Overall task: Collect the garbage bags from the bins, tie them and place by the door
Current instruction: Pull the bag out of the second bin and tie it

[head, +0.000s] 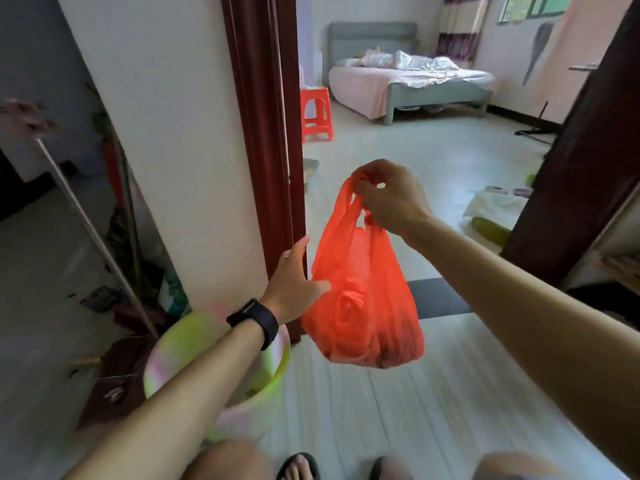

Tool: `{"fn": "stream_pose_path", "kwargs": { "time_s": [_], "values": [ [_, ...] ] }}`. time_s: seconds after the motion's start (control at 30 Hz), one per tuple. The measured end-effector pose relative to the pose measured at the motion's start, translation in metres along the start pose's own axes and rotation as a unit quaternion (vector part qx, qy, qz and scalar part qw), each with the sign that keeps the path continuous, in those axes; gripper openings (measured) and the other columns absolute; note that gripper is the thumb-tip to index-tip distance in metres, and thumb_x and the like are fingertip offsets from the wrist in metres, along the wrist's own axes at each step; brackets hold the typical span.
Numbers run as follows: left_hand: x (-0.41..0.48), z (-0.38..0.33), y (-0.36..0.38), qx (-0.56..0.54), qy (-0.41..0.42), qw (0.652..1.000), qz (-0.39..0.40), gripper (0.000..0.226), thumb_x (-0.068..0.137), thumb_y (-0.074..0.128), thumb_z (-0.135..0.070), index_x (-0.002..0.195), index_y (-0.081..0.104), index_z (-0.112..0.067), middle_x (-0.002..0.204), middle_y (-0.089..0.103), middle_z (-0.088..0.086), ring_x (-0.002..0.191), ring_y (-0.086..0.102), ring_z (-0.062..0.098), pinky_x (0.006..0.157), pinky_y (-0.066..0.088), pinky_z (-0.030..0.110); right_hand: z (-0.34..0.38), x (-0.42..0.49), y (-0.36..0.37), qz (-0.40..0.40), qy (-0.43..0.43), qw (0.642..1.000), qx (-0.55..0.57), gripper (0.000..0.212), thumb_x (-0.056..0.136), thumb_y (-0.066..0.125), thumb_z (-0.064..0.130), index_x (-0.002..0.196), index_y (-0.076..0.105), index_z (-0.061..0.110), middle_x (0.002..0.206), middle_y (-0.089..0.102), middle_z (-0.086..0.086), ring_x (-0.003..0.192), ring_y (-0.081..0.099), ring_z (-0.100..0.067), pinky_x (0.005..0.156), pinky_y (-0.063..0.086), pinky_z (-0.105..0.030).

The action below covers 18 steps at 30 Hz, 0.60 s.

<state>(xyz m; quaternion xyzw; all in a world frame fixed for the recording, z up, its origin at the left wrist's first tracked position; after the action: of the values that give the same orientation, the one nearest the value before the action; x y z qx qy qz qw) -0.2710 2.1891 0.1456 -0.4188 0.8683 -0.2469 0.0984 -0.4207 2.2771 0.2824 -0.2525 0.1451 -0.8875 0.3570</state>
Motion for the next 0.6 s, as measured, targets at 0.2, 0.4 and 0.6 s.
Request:
{"fn": "stream_pose_path", "kwargs": {
  "time_s": [0.2,0.4,0.6],
  "values": [
    [0.013,0.045,0.089,0.055,-0.027,0.989,0.138,0.132,0.058,0.086,-0.058,0.156,0.002,-0.029,0.161,0.015,0.004,0.147,0.02,0.02,0.112,0.025,0.032,-0.113,-0.025,0.012,0.085,0.13,0.988,0.003,0.019,0.094,0.055,0.006,0.105,0.069,0.01,0.098,0.069,-0.007,0.059,0.064,-0.023,0.056,0.059,-0.041],
    [0.025,0.065,0.15,0.097,-0.003,0.98,0.174,0.152,0.042,0.082,-0.073,0.15,-0.019,-0.041,0.163,-0.012,-0.004,0.151,-0.005,0.015,0.121,0.017,0.043,-0.189,-0.057,0.006,0.133,0.264,0.946,0.134,0.01,0.088,0.067,0.011,0.095,0.072,0.014,0.083,0.072,-0.013,0.069,0.066,-0.022,0.064,0.057,-0.037],
    [0.035,0.079,0.221,0.024,0.059,0.976,0.208,0.048,0.081,0.072,-0.046,0.122,0.062,-0.024,0.107,0.072,0.0,0.1,0.067,0.019,0.089,0.053,0.042,-0.242,-0.058,-0.022,0.153,0.258,0.937,0.178,0.019,0.09,0.065,0.003,0.103,0.074,0.014,0.096,0.078,-0.006,0.084,0.075,-0.022,0.069,0.061,-0.031]
  ]
}}
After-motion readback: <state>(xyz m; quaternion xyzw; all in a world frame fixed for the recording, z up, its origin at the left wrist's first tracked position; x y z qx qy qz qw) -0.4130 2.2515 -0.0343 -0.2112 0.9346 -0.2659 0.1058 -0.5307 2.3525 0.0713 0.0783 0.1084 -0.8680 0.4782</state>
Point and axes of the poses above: each hand's wrist, its own x-axis towards the middle knuckle, its own y-axis out of the palm, z = x × y, the point moved 3 cm from there along x, towards the middle knuckle
